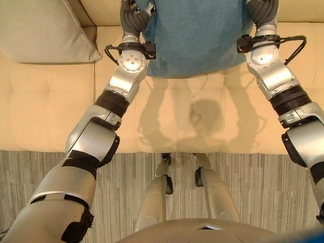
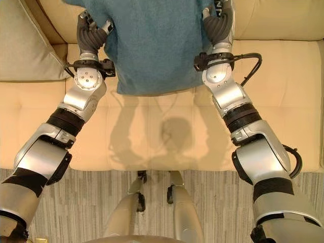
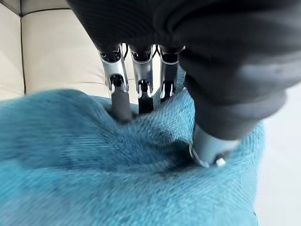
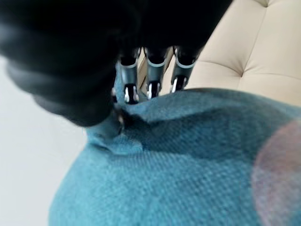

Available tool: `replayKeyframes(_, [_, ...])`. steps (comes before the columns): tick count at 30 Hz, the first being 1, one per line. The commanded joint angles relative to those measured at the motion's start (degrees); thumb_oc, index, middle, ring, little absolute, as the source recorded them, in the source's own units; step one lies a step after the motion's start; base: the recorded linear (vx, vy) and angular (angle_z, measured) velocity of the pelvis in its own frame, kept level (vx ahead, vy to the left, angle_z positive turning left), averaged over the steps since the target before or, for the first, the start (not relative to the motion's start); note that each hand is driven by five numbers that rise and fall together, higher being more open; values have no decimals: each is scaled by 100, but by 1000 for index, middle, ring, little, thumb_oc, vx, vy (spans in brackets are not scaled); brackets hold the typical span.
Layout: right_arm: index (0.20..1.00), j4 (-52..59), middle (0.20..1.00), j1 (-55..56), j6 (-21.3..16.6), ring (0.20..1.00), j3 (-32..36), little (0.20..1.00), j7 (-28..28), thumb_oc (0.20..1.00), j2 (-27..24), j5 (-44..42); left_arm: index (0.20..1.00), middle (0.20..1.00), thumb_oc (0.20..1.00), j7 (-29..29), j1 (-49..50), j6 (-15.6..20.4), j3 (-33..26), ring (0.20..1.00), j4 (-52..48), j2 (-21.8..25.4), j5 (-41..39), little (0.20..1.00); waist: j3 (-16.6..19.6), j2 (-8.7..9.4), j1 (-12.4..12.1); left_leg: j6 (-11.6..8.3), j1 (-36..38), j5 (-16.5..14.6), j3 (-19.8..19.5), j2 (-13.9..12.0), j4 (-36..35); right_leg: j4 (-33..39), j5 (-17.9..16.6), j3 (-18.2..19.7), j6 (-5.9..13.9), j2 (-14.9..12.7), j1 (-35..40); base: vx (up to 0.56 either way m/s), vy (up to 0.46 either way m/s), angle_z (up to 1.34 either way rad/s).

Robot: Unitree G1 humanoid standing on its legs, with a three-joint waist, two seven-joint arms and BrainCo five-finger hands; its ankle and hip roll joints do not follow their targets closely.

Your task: Pick up all the scattered cushions and arrange them neatly on the sofa.

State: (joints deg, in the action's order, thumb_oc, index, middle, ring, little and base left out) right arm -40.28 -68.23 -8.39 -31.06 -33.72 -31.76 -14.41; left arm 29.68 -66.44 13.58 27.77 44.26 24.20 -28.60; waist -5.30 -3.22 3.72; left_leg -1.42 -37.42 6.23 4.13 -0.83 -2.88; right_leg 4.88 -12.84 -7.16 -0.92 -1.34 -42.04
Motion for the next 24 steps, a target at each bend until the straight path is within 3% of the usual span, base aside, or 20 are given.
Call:
replayKeyframes(1, [1000, -333, 1000, -627, -298, 1000, -326, 1000, 328, 1000, 550, 263, 1000, 1000, 1000, -351, -969, 330, 709, 1000, 399, -136, 215, 1000, 360, 202, -80, -641, -121, 372, -320, -197, -212, 12, 357, -78, 991, -310, 138, 0, 0, 0])
replayKeyframes(5, [1000, -466, 1000, -689, -275, 1000, -293, 1000, 399, 1000, 251, 135, 1000, 1000, 1000, -600, -1202, 95, 886, 1000, 895, 271, 414, 1000, 409, 190, -63, -647, -80, 357, -321, -171, -212, 12, 346, -103, 1002, -309, 175, 0, 0, 0])
replayKeyframes(7, [1000, -574, 1000, -668, -261, 1000, -244, 1000, 503, 1000, -225, -21, 1000, 1000, 1000, -651, -1291, -29, 883, 1000, 1099, 835, 636, 1000, 436, 192, -82, -643, -45, 333, -305, -164, -212, 12, 336, -121, 1024, -331, 209, 0, 0, 0])
replayKeyframes(9, [1000, -691, 1000, -451, -244, 1000, -63, 1000, 547, 1000, -623, -136, 1000, 1000, 1000, -597, -1111, -49, 649, 1000, 1183, 1144, 589, 1000, 439, 186, -101, -637, 10, 313, -292, -159, -212, 12, 338, -132, 1027, -345, 254, 0, 0, 0])
replayKeyframes(13, [1000, -596, 1000, 240, -223, 1000, 566, 1000, 455, 1000, -917, -235, 1000, 1000, 1000, -514, -378, 101, 115, 1000, 644, 1351, 394, 1000, 460, 179, -124, -628, 135, 268, -304, -163, -212, 12, 390, -158, 1014, -349, 385, 0, 0, 0])
replayKeyframes(15, [1000, -401, 1000, 606, -220, 1000, 835, 1000, 413, 1000, -946, -155, 1000, 1000, 1000, -426, 34, 188, -130, 1000, 175, 1341, 436, 1000, 474, 188, -131, -621, 213, 234, -318, -164, -212, 12, 414, -172, 998, -347, 454, 21, 4, -4])
replayKeyframes(17, [1000, 669, 1000, 1807, -207, 1000, 1514, 1000, 375, 1000, -764, 396, 1000, 1000, 1000, -299, 1667, 348, -940, 1000, -1503, 924, 715, 1000, 523, 227, -147, -596, 431, 133, -316, -159, -212, 12, 501, -172, 949, -333, 673, 48, -7, 1])
replayKeyframes(20, [1000, 1361, 1000, 2798, -221, 1000, 1960, 1000, 500, 1000, -598, 891, 1000, 1000, 1000, -423, 2774, 311, -1331, 1000, -2224, 532, 1068, 1000, 559, 281, -153, -586, 619, 98, -305, -152, -212, 12, 544, -186, 923, -346, 891, 33, -7, 2])
replayKeyframes(24, [1000, 2016, 1000, 5248, -179, 1000, 2686, 1000, 1047, 1000, 53, 1680, 1000, 1000, 1000, -1077, 5471, -1, -2028, 1000, -2725, 22, 1516, 1000, 451, 412, -206, -534, 1411, -78, -268, -178, -212, 12, 694, -267, 901, -364, 1753, 64, -14, 16])
